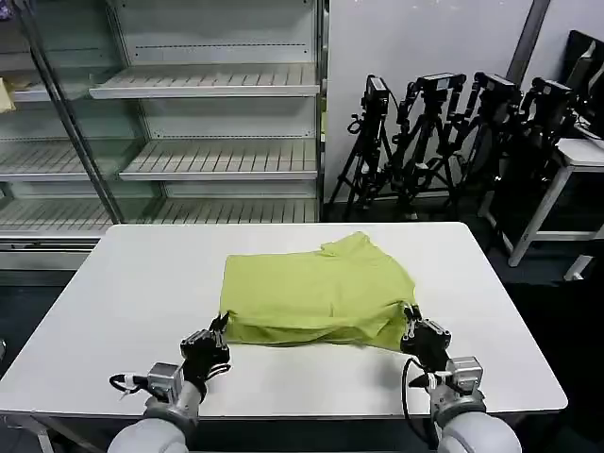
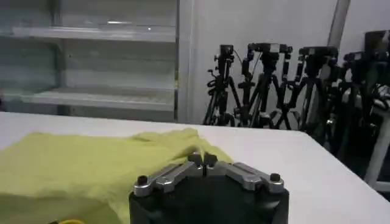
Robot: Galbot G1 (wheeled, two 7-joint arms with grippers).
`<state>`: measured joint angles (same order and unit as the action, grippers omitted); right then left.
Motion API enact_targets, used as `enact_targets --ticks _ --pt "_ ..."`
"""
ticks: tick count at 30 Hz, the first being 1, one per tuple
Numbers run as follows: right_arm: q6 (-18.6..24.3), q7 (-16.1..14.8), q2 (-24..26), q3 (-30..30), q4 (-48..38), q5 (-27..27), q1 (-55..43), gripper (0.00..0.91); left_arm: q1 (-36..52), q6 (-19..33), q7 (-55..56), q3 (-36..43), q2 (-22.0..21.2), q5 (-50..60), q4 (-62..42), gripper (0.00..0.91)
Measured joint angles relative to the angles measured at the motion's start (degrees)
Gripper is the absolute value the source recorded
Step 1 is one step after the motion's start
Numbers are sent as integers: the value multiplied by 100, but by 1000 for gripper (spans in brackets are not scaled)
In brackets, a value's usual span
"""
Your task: Fold and organize the clothes.
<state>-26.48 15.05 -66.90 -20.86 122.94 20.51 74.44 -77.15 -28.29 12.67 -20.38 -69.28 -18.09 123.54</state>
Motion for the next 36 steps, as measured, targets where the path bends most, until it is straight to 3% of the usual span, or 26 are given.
enact_targets --ticks 20,21,22,23,24,36 --pt "92 -100 -146 272 -745 -239 -521 0 709 79 67 173 -91 226 -823 30" --pt "93 -111 -154 282 -769 -259 -527 312 730 80 68 179 -98 236 -852 171" --pt "92 -119 -162 292 -797 -280 -533 574 745 82 69 187 -102 248 -880 373" --pt "91 -127 -172 302 -825 -305 -539 907 754 82 69 193 -107 257 -908 645" --pt "91 -128 -181 310 -852 -332 -543 907 761 81 68 195 -108 261 -931 907" --pt "190 -206 -230 232 -794 -540 -384 907 617 48 45 84 -148 267 -823 907"
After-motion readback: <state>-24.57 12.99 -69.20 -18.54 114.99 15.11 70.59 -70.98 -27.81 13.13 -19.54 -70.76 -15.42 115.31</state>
